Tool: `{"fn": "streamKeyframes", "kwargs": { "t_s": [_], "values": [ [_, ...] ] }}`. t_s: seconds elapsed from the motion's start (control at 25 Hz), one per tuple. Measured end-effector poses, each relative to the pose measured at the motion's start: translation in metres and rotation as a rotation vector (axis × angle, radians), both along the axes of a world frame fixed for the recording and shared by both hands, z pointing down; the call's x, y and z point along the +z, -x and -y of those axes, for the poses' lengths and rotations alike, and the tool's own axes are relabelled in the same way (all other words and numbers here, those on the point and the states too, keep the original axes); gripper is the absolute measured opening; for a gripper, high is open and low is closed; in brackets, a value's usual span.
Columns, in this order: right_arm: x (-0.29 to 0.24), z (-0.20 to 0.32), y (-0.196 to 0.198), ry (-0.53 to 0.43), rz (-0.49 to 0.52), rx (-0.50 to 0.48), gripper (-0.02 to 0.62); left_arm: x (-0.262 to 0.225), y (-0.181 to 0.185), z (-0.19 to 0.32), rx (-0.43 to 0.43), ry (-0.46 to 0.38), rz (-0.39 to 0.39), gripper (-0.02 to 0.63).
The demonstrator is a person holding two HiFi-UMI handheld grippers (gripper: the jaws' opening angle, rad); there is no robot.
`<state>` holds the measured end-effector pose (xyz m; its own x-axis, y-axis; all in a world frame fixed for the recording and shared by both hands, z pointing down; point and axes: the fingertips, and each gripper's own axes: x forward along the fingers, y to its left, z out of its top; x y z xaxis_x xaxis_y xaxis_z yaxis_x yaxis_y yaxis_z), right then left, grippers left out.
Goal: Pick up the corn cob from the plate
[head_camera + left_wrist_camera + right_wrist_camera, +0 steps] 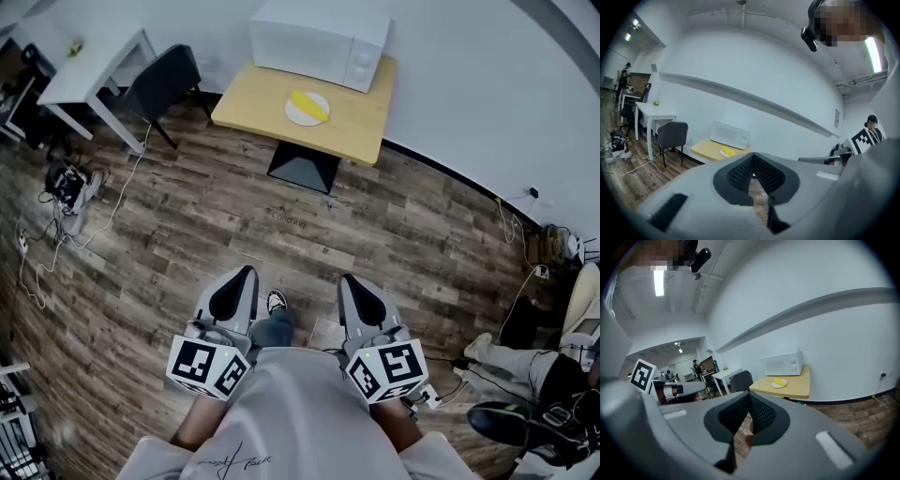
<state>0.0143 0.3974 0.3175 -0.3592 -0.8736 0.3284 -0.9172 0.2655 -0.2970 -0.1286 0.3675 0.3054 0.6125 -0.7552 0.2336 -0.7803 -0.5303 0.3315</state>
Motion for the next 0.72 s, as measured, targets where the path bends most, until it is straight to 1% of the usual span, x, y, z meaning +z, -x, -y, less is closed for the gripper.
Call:
{"fn": "streamKeyframes", "kwargs": {
  "t_s": [0.12,0.32,0.44,0.6,0.72],
  "values": [
    [-0.003,0.027,0.009,-0.009,-0.008,-0.003,0.012,-0.001,0.01,0.024,0.003,-0.011,0.012,-0.006],
    [-0.011,0.063,0.021,-0.032,-0.021,0.009,0.012,0.0,0.03,0.052,0.005,-0.01,-0.001,-0.006],
    [-0.013,0.078,0.025,-0.035,-0.033,0.034,0.012,0.0,0.037,0.067,0.019,-0.012,-0.007,-0.006],
    [-0.011,0.093,0.022,-0.028,-0.044,0.072,0.011,0.001,0.039,0.086,0.04,-0.017,-0.007,-0.006],
    [-0.003,0.099,0.018,-0.002,-0.049,0.089,0.011,0.004,0.037,0.093,0.049,-0.006,-0.014,-0.006]
  ]
}}
